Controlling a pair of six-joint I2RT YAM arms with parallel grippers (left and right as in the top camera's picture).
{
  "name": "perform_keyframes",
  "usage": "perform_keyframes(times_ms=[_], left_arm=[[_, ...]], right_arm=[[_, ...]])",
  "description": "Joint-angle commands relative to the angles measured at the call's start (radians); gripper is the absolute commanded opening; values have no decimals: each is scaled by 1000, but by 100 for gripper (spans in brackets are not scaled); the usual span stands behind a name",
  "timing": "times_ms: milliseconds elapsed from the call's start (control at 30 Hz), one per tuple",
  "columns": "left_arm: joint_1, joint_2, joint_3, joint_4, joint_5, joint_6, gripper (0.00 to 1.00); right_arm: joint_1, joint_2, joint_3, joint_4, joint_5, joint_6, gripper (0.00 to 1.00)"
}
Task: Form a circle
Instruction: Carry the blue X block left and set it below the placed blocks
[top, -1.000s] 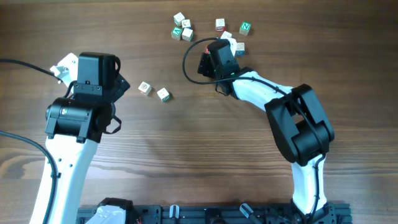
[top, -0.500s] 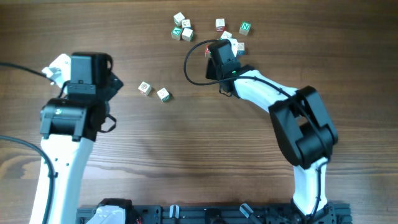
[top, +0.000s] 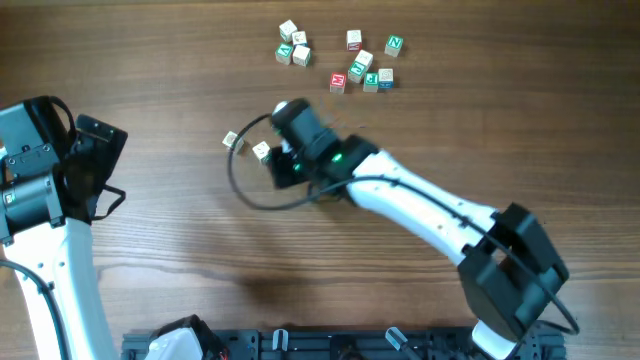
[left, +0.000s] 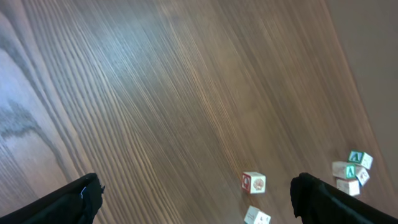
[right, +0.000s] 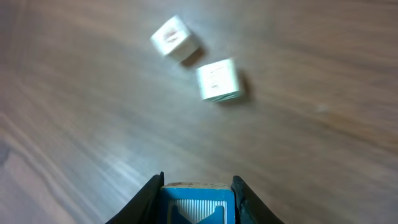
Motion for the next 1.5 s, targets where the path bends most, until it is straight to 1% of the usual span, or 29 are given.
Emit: perform_keyframes(times_ms=[0,133,233,500,567,600,633,700,800,867,933,1000,1033,1067,1100,1133,1167,1200,1267,1333,1400,1467], left_arm=[[-5,5,-5,-1,38,12,100],[-5,5,-5,-7,38,12,100],[-5,5,-5,-12,38,12,100],[-5,5,-5,-12,38,12,100],[-5,5,-5,-12,38,12,100],[-5,5,-5,-12,38,12,100],[-5,5,-5,-12,38,12,100],[-5,5,-5,-12,38,12,100],[-5,5,-5,-12,38,12,100],[-5,5,-5,-12,38,12,100],[-5,5,-5,-12,38,12,100],[-5,5,-5,-12,38,12,100],[-5,5,-5,-12,38,12,100],[-5,5,-5,-12,38,12,100],[-5,5,-5,-12,37,12,100],[-5,5,-5,-12,38,12,100],[-5,5,-5,-12,38,12,100],[-5,5,-5,-12,38,12,100],[-5,5,-5,-12,38,12,100],[-5,5,-5,-12,38,12,100],[-5,5,-5,-12,38,12,100],[-5,5,-5,-12,38,12,100]], right_arm=[[39,42,-9,34,101,-20,25],[51,126,-9,111,82,-18,25],[55,174,-9,171,-22,-20,24],[68,222,-9,214,-5,-19,25],[69,240,-9,261,-5,-21,26],[69,252,-9,289,-5,-21,28],[70,261,-9,314,-5,-32,29],[72,286,-9,366,-5,-99,30],[72,296,-9,392,-1,-179,31],[72,298,-9,407,-2,-200,35],[74,298,-9,423,-2,-200,44],[75,298,-8,436,-8,-199,50],[75,297,-4,437,-45,-200,58],[75,295,0,436,-80,-199,62],[75,287,0,435,-109,-199,72],[74,257,0,417,-110,-192,87],[72,226,0,404,-109,-191,95],[72,183,0,387,-96,-191,99],[72,103,0,348,-32,-192,99],[72,32,0,300,79,-201,100],[66,11,0,267,187,-203,100],[46,16,-7,244,236,-203,100]])
